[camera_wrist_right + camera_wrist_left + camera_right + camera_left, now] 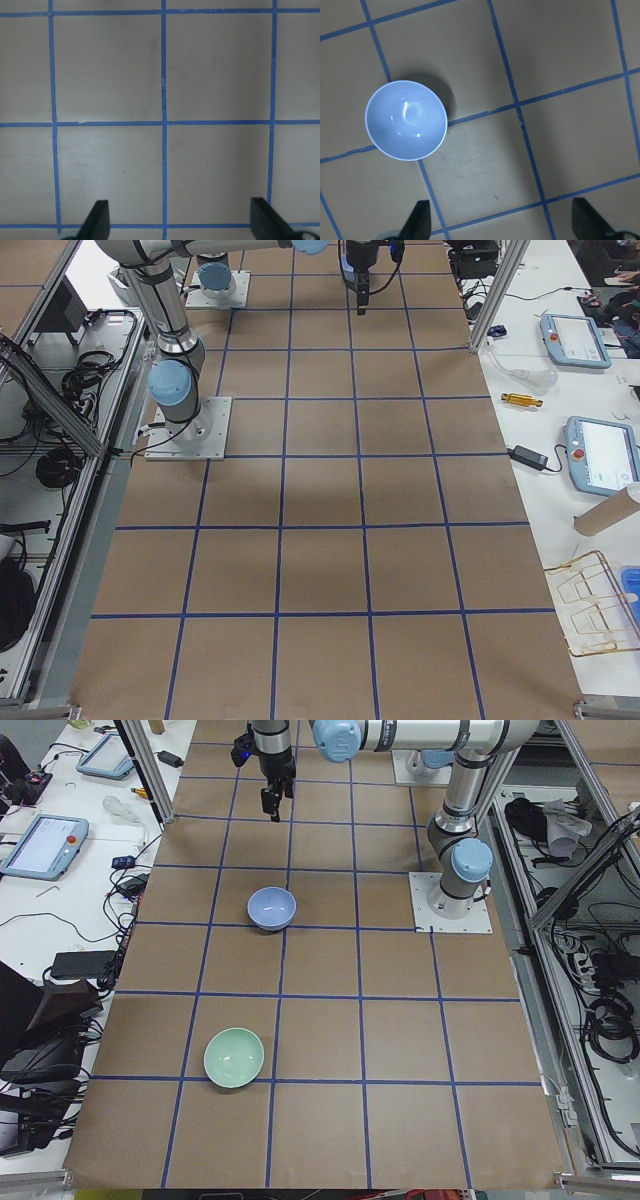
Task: Stack green bowl on blue bowl
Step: 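Lower the left gripper onto the green bowl rim and grasp it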
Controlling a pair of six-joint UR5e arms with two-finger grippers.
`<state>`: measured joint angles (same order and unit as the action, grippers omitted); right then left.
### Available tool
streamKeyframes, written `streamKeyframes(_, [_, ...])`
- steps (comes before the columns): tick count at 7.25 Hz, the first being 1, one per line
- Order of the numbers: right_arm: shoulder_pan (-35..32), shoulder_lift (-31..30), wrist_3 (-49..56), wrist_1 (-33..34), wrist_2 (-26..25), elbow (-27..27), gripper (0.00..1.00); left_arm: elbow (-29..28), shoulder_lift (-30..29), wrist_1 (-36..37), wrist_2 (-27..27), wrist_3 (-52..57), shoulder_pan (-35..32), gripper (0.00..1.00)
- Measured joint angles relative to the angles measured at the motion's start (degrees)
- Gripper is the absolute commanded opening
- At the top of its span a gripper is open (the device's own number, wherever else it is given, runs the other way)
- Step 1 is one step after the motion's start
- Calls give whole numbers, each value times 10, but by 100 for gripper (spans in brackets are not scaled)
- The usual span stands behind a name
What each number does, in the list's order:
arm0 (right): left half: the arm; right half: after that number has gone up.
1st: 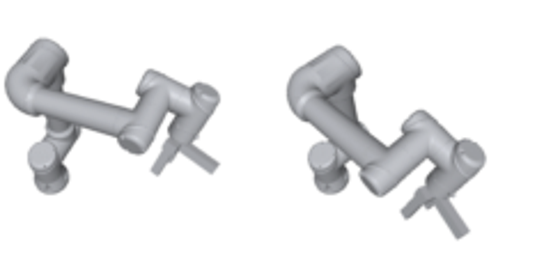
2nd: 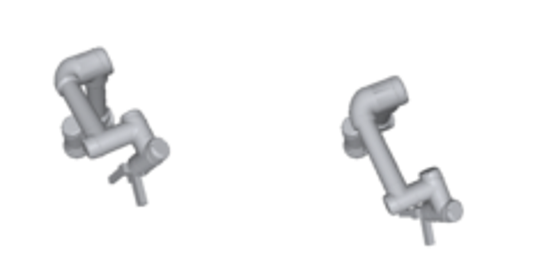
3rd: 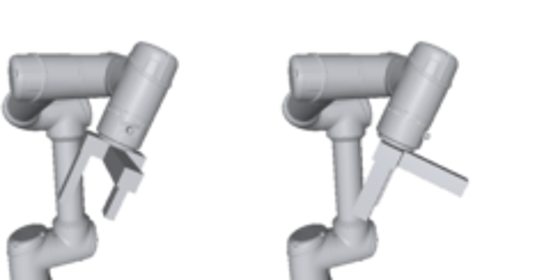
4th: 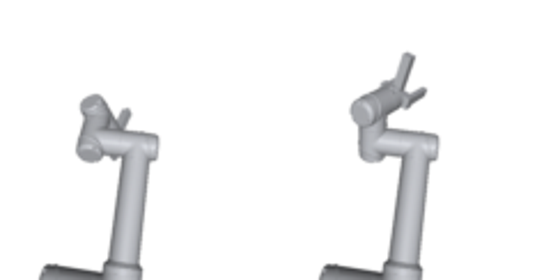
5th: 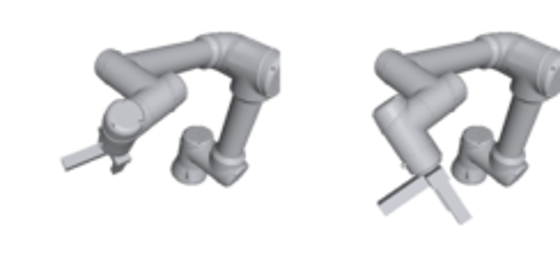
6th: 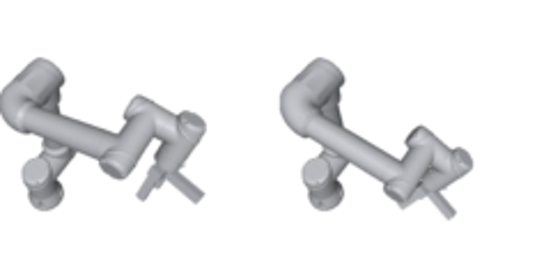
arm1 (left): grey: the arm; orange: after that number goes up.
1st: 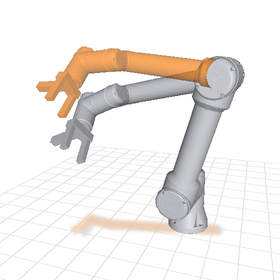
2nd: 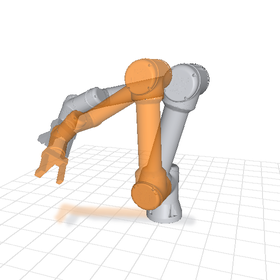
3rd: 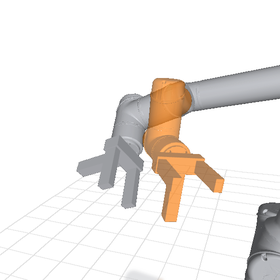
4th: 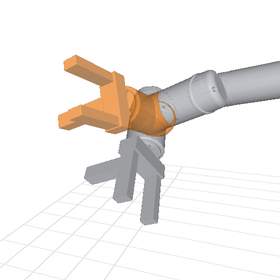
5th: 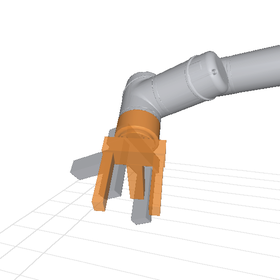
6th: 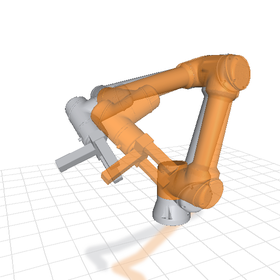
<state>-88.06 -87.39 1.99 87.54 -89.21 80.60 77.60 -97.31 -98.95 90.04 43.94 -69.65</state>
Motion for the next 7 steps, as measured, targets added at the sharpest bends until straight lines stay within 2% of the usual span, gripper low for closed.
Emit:
streamKeyframes(2, [0, 0, 0, 0, 0, 0, 100, 0, -36, 30, 24, 234, 122, 100])
streamKeyframes(4, [0, 0, 0, 0, 0, 0, 100, -4, -102, 140, 68, 446, 194, 100])
streamKeyframes(5, [0, 0, 0, 0, 0, 0, 100, -19, -147, 184, 62, 531, 229, 100])
streamKeyframes(7, [0, 0, 0, 0, 0, 0, 100, -81, -241, 212, 47, 680, 267, 100])
